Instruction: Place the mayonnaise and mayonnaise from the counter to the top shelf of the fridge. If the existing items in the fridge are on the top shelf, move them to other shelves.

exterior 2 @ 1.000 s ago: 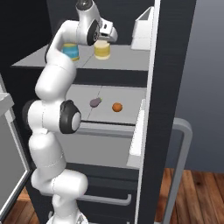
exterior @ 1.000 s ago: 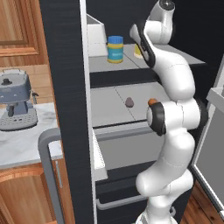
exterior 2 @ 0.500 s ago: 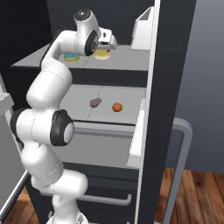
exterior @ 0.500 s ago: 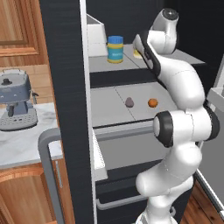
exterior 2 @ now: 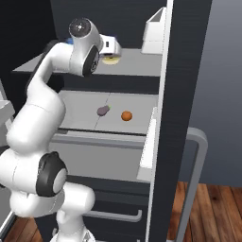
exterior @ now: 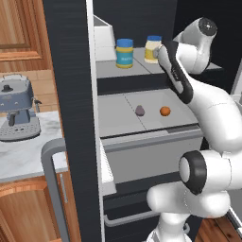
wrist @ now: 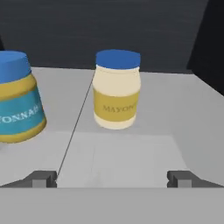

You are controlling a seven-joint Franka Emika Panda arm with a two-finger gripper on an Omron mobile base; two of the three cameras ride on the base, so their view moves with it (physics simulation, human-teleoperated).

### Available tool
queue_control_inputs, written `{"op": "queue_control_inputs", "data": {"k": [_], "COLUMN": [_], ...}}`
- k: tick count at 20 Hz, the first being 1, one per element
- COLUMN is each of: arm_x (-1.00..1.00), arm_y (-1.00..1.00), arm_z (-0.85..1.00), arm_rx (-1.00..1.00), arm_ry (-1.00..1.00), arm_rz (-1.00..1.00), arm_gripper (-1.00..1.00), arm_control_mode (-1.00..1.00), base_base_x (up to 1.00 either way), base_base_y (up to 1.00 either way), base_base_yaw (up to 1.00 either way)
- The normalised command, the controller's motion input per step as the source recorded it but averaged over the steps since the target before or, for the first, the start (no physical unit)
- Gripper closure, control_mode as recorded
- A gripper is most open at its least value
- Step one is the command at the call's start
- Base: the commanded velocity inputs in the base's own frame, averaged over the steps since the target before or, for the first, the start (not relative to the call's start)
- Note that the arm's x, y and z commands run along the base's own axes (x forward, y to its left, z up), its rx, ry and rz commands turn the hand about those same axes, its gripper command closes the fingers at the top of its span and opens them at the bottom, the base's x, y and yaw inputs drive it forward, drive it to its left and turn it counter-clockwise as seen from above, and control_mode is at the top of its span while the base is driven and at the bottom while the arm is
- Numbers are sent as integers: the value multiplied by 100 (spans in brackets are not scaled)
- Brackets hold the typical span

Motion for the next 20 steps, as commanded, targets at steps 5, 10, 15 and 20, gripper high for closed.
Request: {"op": "queue_control_inputs", "data": {"k": [5,10,15,20], "arm_x": [-100,-100,-100,-100], "arm_y": [0,0,5,2], "arm_z": [30,51,45,9], "arm_rx": [0,0,-11,-8], "arm_ry": [-33,-21,-5,-19], "arm_rz": [8,3,9,15], "arm_gripper": [-100,-100,-100,-100], "arm_control_mode": [-100,-100,-100,-100], "base_base_x": [0,0,0,0], "base_base_y": [0,0,0,0], "base_base_yaw": [0,0,0,0]}}
